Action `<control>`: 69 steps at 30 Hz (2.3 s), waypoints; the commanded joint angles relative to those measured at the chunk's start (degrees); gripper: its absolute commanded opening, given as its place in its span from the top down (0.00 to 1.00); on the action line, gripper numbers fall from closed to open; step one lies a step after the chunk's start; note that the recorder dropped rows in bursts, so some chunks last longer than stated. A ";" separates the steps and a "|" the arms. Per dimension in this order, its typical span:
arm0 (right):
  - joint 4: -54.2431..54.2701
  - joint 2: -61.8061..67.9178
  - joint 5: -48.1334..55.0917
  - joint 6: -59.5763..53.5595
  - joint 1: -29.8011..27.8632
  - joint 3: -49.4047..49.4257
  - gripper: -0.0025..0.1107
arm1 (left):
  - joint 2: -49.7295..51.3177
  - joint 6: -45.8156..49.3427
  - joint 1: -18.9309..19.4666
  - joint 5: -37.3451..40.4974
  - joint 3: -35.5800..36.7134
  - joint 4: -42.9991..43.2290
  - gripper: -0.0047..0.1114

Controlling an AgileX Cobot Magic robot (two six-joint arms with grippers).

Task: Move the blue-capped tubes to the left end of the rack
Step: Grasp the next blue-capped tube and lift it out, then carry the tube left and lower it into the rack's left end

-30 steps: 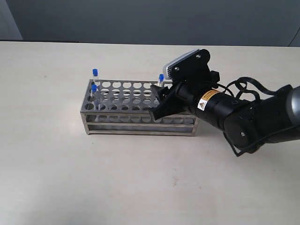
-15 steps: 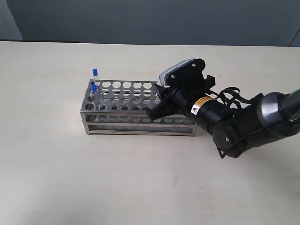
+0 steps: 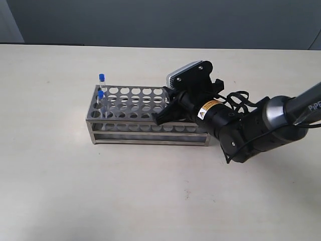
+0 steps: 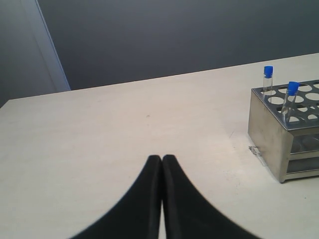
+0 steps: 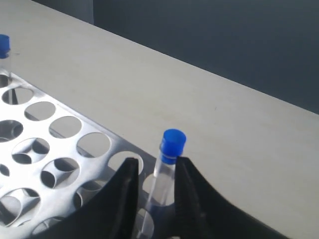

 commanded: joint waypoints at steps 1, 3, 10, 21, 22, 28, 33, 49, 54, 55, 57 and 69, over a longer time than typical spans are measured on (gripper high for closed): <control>0.21 0.00 0.07 -0.34 -0.28 -0.24 0.75 | -0.21 -0.22 0.04 -0.13 0.06 0.28 0.96; 0.21 0.00 -0.05 -0.34 -0.28 -0.24 0.75 | -0.21 -0.22 0.04 -0.13 0.06 0.28 0.96; 0.21 0.37 -0.17 -0.34 -0.28 -0.24 0.75 | -0.21 -0.22 0.04 -0.13 0.06 0.28 0.96; 0.56 0.48 -1.01 0.06 -0.28 -0.24 0.52 | -0.21 -0.22 0.04 -0.13 0.06 0.28 0.96; 0.56 0.48 -1.36 0.06 -0.28 -0.24 0.52 | -0.21 -0.22 0.04 -0.13 0.06 0.28 0.96; 0.82 0.48 -1.86 0.06 -0.28 -0.24 0.54 | -0.21 -0.22 0.04 -0.13 0.06 0.28 0.96; 1.66 0.60 -2.47 0.06 -0.28 -0.24 0.68 | -0.21 -0.22 0.04 -0.13 0.06 0.28 0.96; -2.95 -5.14 -2.93 0.06 -0.16 -0.24 0.99 | -0.21 -0.21 0.04 -0.13 0.06 0.28 0.96; -3.72 -7.67 -1.50 0.06 -0.16 -0.24 0.99 | -0.21 -0.21 0.04 -0.13 0.06 0.28 0.96; -4.00 -8.21 -0.71 0.06 -0.16 -0.24 0.99 | -0.21 -0.21 0.04 -0.13 0.06 0.28 0.96; -4.38 -9.24 0.84 0.06 -0.16 -0.24 0.99 | -0.21 -0.10 0.04 -0.13 0.06 0.28 0.96; -5.17 -14.34 3.48 0.06 1.85 -0.24 0.99 | -0.21 -0.20 0.04 -0.13 0.06 0.28 0.96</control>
